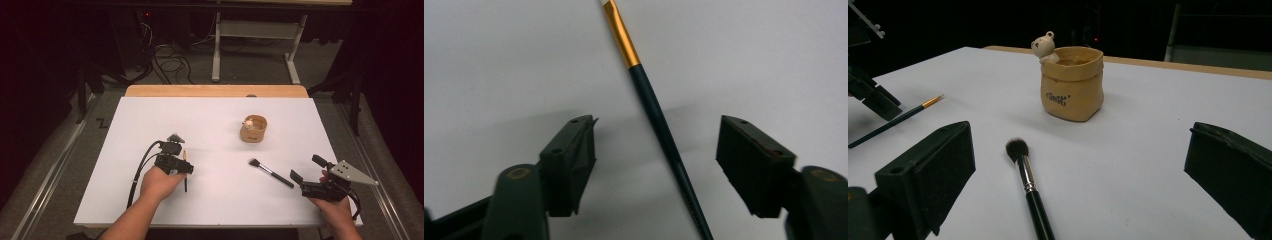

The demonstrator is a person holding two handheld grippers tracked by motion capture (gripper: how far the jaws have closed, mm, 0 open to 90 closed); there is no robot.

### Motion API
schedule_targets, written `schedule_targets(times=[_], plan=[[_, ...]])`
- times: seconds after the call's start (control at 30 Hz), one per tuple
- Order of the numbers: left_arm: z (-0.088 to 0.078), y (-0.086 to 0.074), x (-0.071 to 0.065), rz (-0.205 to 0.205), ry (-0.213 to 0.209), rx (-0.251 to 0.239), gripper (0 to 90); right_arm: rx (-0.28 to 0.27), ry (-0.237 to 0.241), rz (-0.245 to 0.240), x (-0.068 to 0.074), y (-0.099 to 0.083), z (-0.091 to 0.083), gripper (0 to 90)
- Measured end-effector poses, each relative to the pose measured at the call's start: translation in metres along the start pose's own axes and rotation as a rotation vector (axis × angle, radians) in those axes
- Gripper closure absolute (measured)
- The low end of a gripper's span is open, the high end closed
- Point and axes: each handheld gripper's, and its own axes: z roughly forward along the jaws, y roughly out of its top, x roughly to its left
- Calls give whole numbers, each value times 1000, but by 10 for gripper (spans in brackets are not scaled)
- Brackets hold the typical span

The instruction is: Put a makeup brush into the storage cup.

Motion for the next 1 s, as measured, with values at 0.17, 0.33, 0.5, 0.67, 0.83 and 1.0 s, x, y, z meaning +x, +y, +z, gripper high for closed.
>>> schedule_targets(times=[0.17, 0.33, 0.5, 0.67, 0.83, 1.0], plan=[[3, 1, -4, 12, 9, 14, 456, -1, 0, -1, 0, 0, 0, 4], [4, 2, -4, 1, -1, 21, 542, 0, -1, -1, 0, 0, 0, 4], [4, 3, -6, 6, 9, 28, 606, -1, 1, -4, 0, 0, 0, 4], [6, 5, -6, 12, 29, 27, 641, 0, -1, -1, 0, 0, 0, 4], [6, 8, -5, 10, 38, 34, 664, -1, -1, 0, 0, 0, 0, 4], [7, 9, -5, 4, 40, 35, 667, 0, -4, -3, 0, 0, 0, 4]])
